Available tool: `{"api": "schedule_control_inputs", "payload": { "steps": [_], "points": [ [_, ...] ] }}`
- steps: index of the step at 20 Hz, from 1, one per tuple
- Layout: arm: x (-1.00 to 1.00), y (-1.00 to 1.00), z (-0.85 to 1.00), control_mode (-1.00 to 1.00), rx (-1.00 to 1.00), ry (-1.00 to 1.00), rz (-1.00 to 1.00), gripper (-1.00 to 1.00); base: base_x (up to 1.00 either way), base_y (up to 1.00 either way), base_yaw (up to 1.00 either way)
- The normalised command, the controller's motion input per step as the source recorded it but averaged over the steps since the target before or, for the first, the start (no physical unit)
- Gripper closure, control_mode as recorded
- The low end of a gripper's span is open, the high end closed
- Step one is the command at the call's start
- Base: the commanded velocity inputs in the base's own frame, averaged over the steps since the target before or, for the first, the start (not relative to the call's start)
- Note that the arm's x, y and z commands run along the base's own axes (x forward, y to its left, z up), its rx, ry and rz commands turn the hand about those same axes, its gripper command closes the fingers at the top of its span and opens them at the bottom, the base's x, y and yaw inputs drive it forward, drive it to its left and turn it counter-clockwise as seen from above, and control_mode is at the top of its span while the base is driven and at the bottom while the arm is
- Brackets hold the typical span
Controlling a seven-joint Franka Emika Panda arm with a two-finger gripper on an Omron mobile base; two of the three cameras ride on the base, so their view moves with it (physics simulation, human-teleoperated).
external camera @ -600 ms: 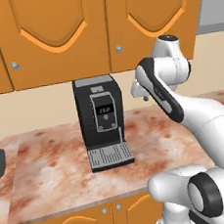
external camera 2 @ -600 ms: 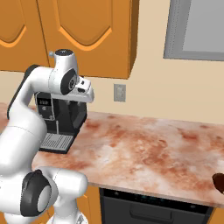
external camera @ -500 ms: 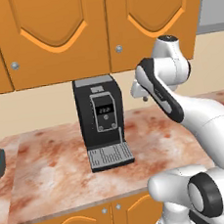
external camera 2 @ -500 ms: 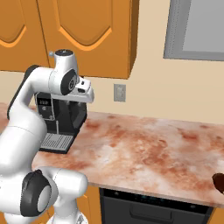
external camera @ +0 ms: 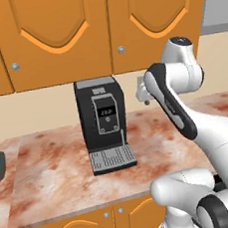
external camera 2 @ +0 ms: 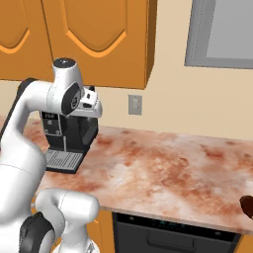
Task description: Open the cabinet. Pick the sponge and place it next to the sink. Then close the cabinet.
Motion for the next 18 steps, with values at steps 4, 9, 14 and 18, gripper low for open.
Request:
{"api": "schedule_control_inputs", "payload": {
  "steps": [4,9,14,18],
  "points": [
    [-0.36,0.47,0.00,-1.00,0.04,-0.15,0.00,-1.00,0.00,0.00,0.00],
    [-0.44,0.22,0.15,-1.00,0.00,-0.14,0.00,-1.00,0.00,0.00,0.00],
    [-0.32,0.01,0.33,-1.00,0.00,-0.17,0.00,-1.00,0.00,0.00,0.00],
    [-0.02,0.00,0.56,-1.00,0.00,-0.07,-0.01,-1.00,0.00,0.00,0.00]
  ]
}}
